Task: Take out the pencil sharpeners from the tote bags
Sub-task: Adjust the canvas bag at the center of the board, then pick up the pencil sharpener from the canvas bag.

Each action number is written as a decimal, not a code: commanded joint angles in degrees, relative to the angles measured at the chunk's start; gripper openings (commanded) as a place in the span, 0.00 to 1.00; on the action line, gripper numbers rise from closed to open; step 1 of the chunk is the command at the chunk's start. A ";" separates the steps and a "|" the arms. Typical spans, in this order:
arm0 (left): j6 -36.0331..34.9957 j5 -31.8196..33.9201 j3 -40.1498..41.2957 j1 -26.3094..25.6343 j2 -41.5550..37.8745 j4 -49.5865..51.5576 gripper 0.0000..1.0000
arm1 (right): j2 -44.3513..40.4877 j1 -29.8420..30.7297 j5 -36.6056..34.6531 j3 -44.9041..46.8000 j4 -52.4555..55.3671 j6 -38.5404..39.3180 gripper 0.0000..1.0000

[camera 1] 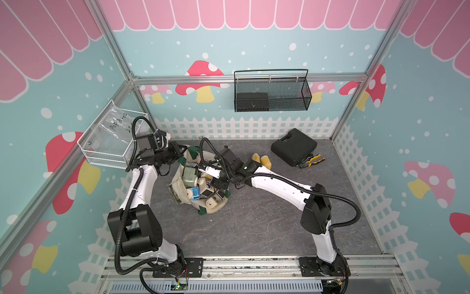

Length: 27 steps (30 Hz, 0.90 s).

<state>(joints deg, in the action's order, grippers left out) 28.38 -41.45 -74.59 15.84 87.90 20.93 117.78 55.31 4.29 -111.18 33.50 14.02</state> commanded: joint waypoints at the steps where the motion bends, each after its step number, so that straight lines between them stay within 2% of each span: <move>1: 0.84 0.68 -0.30 1.28 -1.42 -3.79 0.00 | -2.88 1.24 2.86 0.88 0.53 3.86 0.70; 4: 0.89 0.52 -0.30 1.25 -1.41 -3.81 0.00 | -5.59 1.46 5.93 3.57 -1.38 5.34 0.70; 7: 0.97 0.34 -0.30 1.30 -1.24 -3.79 0.00 | -7.33 1.54 14.04 5.33 -1.46 6.71 0.71; 9: 1.06 0.19 -0.38 1.29 -1.15 -3.71 0.00 | -7.10 1.55 10.53 5.71 -2.79 5.05 0.72; 12: 1.06 0.23 -0.34 1.26 -1.37 -3.76 0.00 | -3.88 1.39 1.60 4.45 -1.95 5.09 0.77; 15: 1.11 0.23 -0.30 1.26 -1.33 -3.83 0.00 | 1.64 1.36 -4.86 -1.14 3.22 4.35 0.78; 23: 1.15 0.06 -0.38 1.37 -1.16 -3.83 0.00 | 3.92 -0.33 -9.82 -2.93 4.69 -0.03 0.82; 27: 1.39 -0.03 -0.43 1.53 -0.89 -3.78 0.00 | 3.82 -0.71 -15.60 -1.59 5.66 -0.46 0.84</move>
<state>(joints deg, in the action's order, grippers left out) 29.28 -41.82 -74.59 15.94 87.90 20.93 121.54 55.86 -5.32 -113.12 35.24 14.70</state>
